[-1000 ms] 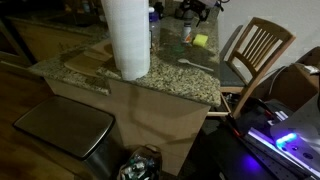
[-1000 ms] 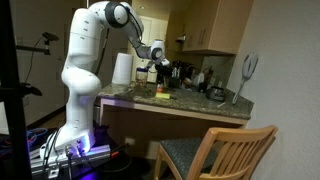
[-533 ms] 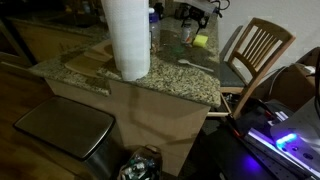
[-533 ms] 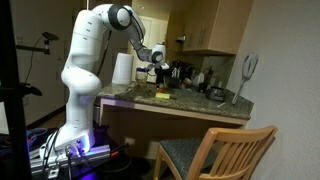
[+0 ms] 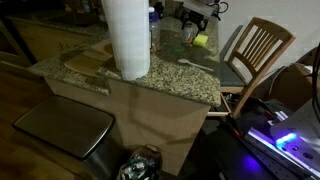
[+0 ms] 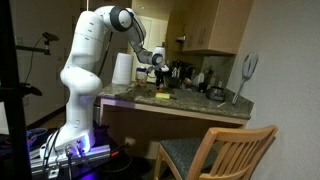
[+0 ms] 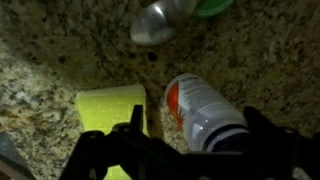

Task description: Move the bottle to the left

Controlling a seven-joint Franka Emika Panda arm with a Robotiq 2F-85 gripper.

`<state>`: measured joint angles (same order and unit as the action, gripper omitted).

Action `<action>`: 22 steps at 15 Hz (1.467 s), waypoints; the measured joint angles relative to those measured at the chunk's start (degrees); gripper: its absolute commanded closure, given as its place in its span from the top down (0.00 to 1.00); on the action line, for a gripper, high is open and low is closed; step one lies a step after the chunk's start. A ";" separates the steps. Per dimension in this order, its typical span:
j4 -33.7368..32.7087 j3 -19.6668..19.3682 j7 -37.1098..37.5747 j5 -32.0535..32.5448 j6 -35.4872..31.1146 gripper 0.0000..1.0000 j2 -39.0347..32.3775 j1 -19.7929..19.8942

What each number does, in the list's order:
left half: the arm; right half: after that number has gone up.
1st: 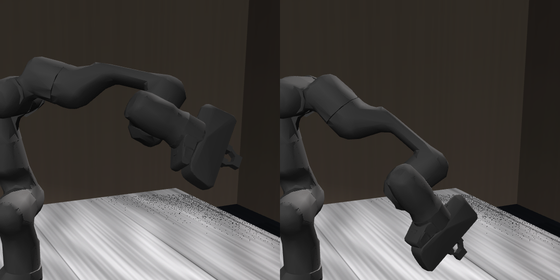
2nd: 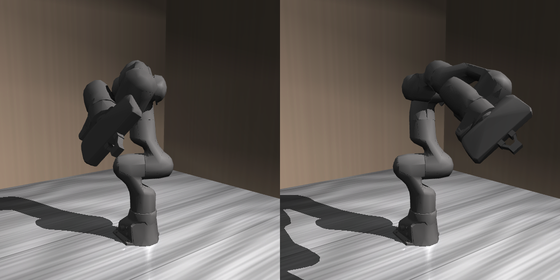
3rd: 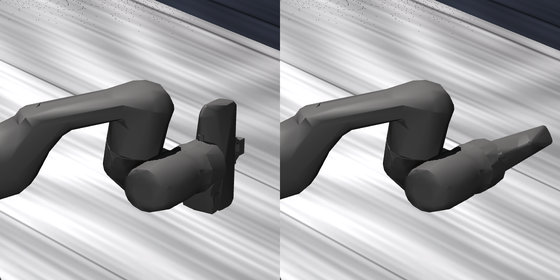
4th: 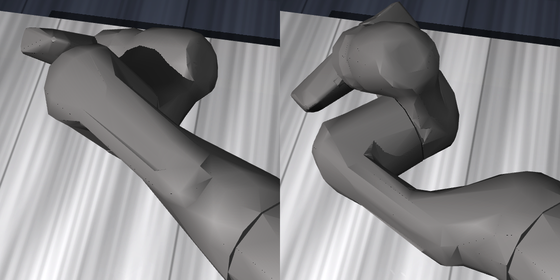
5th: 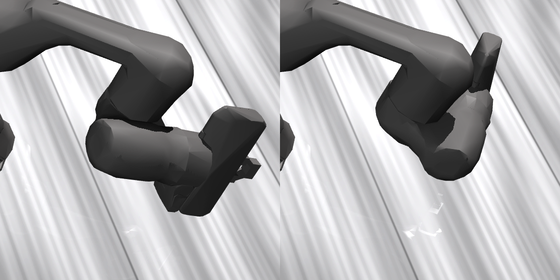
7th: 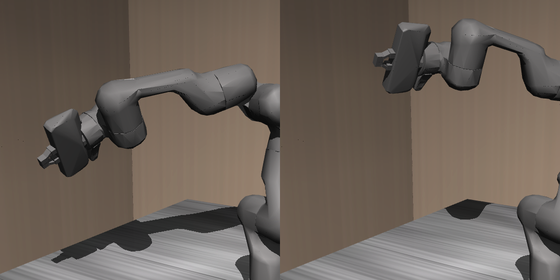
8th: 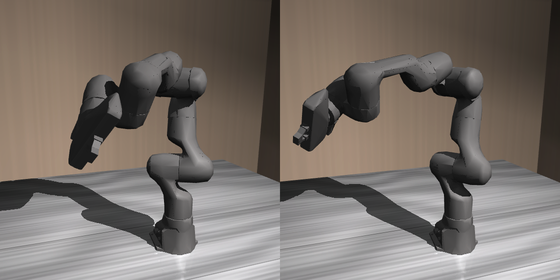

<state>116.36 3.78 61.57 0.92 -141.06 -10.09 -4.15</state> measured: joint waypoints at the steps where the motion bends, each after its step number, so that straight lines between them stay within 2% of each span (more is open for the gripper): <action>1: 0.00 -0.26 0.33 0.32 -0.46 0.71 -0.49 -0.33; 2: 0.00 -0.46 0.59 0.56 -0.99 0.70 -0.94 -0.59; 7: -0.04 -1.35 1.08 1.84 -2.98 0.34 -1.39 -1.57; 8: -0.07 -1.61 1.16 2.36 -3.14 0.31 -1.35 -1.72; 13: -0.18 -2.91 2.48 7.11 -3.81 0.31 -0.14 -2.17; 16: -0.16 -3.03 2.18 9.51 -2.65 0.31 3.15 -2.30; 19: -0.07 -2.10 -1.62 9.90 4.90 0.31 9.44 -2.49; 22: 0.02 -0.16 -7.94 8.08 17.27 0.31 17.91 -2.63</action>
<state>116.38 3.62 53.63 9.01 -123.79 7.82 -6.78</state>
